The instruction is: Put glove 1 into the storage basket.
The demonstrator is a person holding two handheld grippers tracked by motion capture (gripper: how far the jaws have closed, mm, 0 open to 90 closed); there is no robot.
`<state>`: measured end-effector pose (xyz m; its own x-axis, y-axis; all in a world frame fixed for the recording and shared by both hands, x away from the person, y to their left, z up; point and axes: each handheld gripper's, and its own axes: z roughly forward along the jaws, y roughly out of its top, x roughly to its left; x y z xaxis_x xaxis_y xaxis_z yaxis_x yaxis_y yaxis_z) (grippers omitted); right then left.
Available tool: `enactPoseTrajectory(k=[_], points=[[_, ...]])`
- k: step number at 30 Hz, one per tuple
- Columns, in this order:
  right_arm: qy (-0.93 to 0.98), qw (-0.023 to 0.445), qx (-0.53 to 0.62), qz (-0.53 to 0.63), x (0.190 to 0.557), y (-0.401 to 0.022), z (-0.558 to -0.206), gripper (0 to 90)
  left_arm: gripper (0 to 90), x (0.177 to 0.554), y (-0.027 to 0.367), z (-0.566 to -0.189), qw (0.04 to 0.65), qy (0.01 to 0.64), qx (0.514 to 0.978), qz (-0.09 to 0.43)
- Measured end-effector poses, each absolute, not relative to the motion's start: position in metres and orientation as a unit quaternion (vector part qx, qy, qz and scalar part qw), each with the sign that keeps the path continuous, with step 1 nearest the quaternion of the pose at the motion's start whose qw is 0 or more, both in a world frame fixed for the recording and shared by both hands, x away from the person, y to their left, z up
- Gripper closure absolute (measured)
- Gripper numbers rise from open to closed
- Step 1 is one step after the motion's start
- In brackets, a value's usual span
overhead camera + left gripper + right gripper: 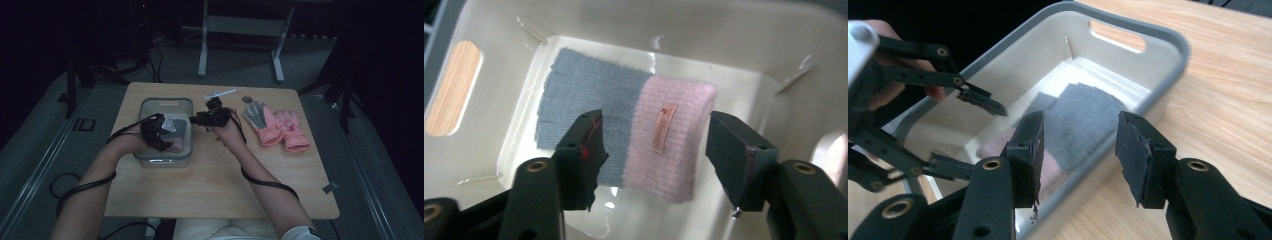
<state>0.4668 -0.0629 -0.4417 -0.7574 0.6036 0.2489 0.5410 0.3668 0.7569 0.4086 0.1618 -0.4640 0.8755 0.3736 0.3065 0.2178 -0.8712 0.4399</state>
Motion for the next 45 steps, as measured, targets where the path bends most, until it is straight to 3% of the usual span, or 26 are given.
enactPoseTrajectory(k=[7, 13, 17, 24, 31, 33, 37, 41, 45], points=[[0.823, 0.053, 0.340, 0.452, 0.457, -0.102, -0.430, 49.9, 39.1, 0.399, 0.144, -0.451, 0.251, 0.184, 0.933, 0.179], [0.813, 0.055, 0.340, 0.469, 0.448, -0.140, -0.419, 30.8, 36.3, 0.392, 0.124, -0.440, 0.295, 0.187, 0.922, 0.165], [0.798, 0.062, 0.344, 0.491, 0.443, -0.169, -0.413, 22.0, 28.5, 0.387, 0.110, -0.435, 0.322, 0.189, 0.914, 0.157], [0.783, 0.095, 0.351, 0.504, 0.443, -0.214, -0.409, 18.0, 9.8, 0.382, 0.087, -0.432, 0.328, 0.189, 0.913, 0.153], [0.782, 0.083, 0.384, 0.484, 0.445, -0.244, -0.422, 18.3, 2.0, 0.375, 0.066, -0.441, 0.336, 0.198, 0.908, 0.155], [0.784, 0.072, 0.378, 0.487, 0.443, -0.249, -0.424, 13.4, 1.3, 0.373, 0.061, -0.444, 0.345, 0.206, 0.903, 0.155], [0.793, 0.079, 0.366, 0.481, 0.439, -0.255, -0.428, 15.3, 1.3, 0.367, 0.048, -0.450, 0.352, 0.208, 0.899, 0.158], [0.793, 0.092, 0.371, 0.474, 0.439, -0.264, -0.429, 40.4, 1.3, 0.360, 0.039, -0.453, 0.374, 0.222, 0.885, 0.169], [0.795, 0.113, 0.389, 0.452, 0.444, -0.273, -0.432, 57.6, 1.3, 0.352, 0.036, -0.459, 0.402, 0.223, 0.873, 0.161]])
